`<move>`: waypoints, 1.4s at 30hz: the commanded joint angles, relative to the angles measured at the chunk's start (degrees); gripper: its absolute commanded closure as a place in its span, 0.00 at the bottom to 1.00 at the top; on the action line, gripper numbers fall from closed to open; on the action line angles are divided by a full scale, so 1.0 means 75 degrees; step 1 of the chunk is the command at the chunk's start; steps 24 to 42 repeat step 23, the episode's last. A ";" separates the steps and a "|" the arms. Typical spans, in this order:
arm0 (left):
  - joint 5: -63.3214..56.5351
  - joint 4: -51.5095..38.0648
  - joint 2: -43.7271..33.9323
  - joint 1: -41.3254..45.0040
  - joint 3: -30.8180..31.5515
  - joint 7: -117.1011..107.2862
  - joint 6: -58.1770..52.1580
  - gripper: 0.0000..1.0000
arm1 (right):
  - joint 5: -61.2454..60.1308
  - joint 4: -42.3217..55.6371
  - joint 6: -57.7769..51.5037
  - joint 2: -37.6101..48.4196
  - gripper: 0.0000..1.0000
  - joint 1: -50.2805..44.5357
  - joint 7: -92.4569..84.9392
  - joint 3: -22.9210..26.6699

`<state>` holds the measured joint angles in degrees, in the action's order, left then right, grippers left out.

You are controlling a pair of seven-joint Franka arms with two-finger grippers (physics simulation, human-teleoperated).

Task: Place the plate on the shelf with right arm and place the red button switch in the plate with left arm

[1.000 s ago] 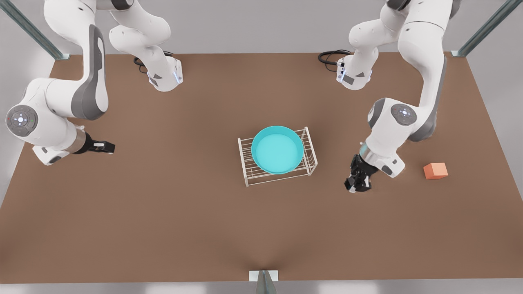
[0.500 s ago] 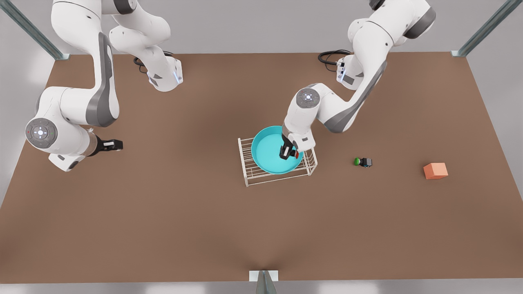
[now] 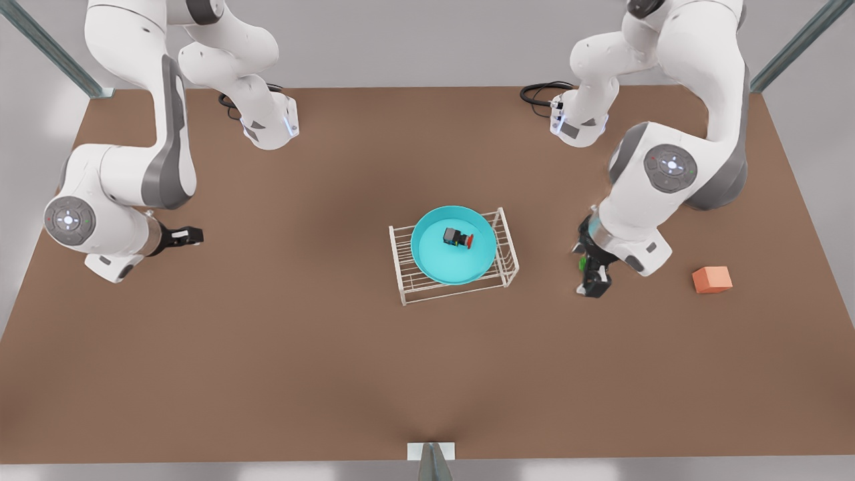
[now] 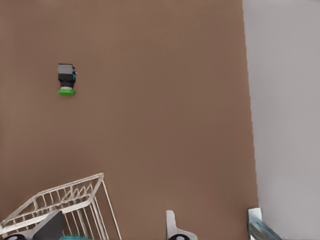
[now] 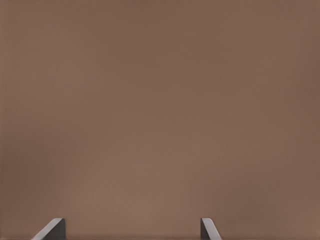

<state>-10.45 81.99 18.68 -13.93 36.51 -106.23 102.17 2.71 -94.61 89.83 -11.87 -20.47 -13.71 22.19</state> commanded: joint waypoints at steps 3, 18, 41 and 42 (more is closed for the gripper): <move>0.1649 -0.0724 0.0029 0.2630 -0.4641 1.1638 -0.2477 0.00 | -0.0022 0.0017 0.0011 -0.0023 0.00 -0.0001 -0.0352 0.0007; 0.1322 0.1198 -0.1248 0.2690 -0.4891 1.5313 -0.0720 0.00 | -0.0127 0.0064 -0.0012 -0.0128 0.00 0.0011 -0.0351 0.0007; 0.1322 0.1186 -0.1248 0.2701 -0.4891 1.5301 -0.0720 0.00 | -0.0115 0.0064 -0.0012 -0.0163 0.00 0.0011 -0.0375 0.0007; 0.1322 0.1186 -0.1248 0.2701 -0.4891 1.5301 -0.0720 0.00 | -0.0115 0.0064 -0.0012 -0.0163 0.00 0.0011 -0.0375 0.0007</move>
